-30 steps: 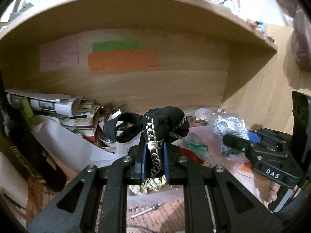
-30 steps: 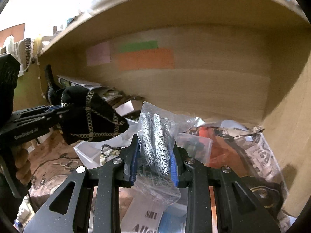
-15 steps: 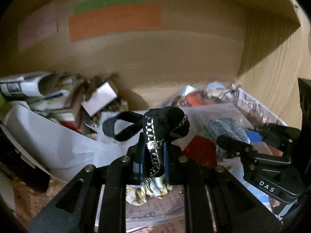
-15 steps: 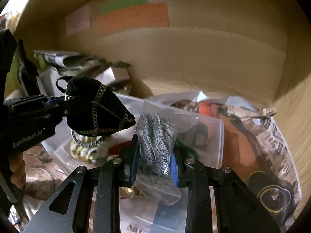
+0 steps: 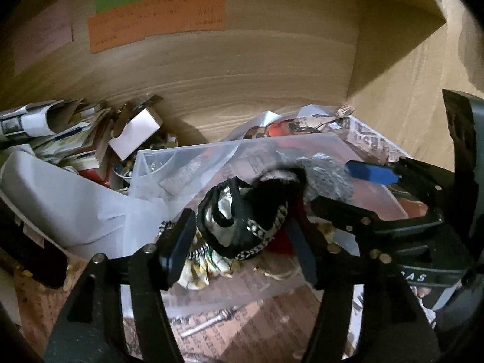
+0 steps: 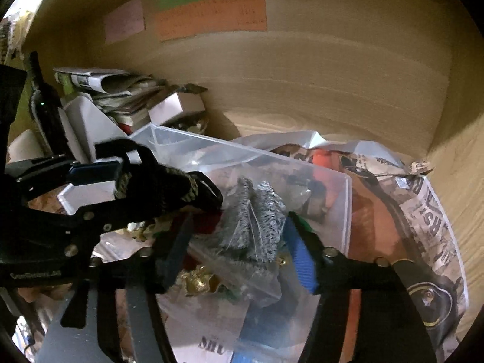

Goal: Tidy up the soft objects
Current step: 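Grasp the white cloth with the left tool while the right tool grasps the yellow-green sponge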

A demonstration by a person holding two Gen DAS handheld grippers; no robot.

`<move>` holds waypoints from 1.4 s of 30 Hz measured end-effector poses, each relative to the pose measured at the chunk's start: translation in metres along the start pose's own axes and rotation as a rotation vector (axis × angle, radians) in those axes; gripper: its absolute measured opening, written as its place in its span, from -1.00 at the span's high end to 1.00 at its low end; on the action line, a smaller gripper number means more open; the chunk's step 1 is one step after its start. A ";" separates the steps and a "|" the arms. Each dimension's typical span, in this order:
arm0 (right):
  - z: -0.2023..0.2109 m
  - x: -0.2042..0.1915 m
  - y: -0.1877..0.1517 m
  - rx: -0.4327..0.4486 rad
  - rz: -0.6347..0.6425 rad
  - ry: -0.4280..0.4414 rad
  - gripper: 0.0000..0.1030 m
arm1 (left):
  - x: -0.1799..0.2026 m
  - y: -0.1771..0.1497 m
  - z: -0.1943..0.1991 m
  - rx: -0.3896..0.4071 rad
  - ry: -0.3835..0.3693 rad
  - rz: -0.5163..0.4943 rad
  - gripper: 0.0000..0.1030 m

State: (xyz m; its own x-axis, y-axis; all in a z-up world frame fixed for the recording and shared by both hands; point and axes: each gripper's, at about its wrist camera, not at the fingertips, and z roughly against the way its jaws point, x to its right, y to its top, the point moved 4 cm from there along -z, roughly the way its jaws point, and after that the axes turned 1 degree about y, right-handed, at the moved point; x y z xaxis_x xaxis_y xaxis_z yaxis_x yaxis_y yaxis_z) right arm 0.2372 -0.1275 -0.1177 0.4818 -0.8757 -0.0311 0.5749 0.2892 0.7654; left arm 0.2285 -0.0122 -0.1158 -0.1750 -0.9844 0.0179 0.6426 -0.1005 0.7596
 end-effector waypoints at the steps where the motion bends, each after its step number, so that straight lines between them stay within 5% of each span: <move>1: 0.003 -0.001 0.001 0.006 0.006 -0.003 -0.26 | 0.000 -0.001 0.006 0.009 -0.001 -0.002 -0.25; 8: 0.039 -0.010 0.002 0.088 0.039 -0.006 -0.43 | -0.001 -0.005 0.054 0.091 -0.015 0.017 -0.31; 16: 0.083 -0.032 -0.011 0.178 0.063 0.021 -0.61 | -0.005 -0.020 0.096 0.167 0.012 0.021 -0.78; 30: 0.074 -0.069 -0.082 0.025 0.021 0.158 -0.62 | -0.007 -0.101 0.087 -0.019 0.004 0.047 -0.84; 40: 0.059 -0.080 -0.123 -0.078 -0.015 0.215 -0.60 | 0.008 -0.145 0.067 -0.136 -0.078 0.036 -0.84; 42: 0.058 -0.077 -0.126 -0.086 -0.025 0.212 -0.27 | 0.011 -0.146 0.062 -0.143 -0.078 0.036 -0.84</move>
State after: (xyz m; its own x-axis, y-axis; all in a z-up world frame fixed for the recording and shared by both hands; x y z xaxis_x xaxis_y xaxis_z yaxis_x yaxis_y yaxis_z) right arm 0.0893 -0.1189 -0.1750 0.5896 -0.7847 -0.1913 0.6387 0.3080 0.7051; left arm 0.0864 0.0003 -0.1858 -0.2034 -0.9742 0.0978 0.7482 -0.0902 0.6573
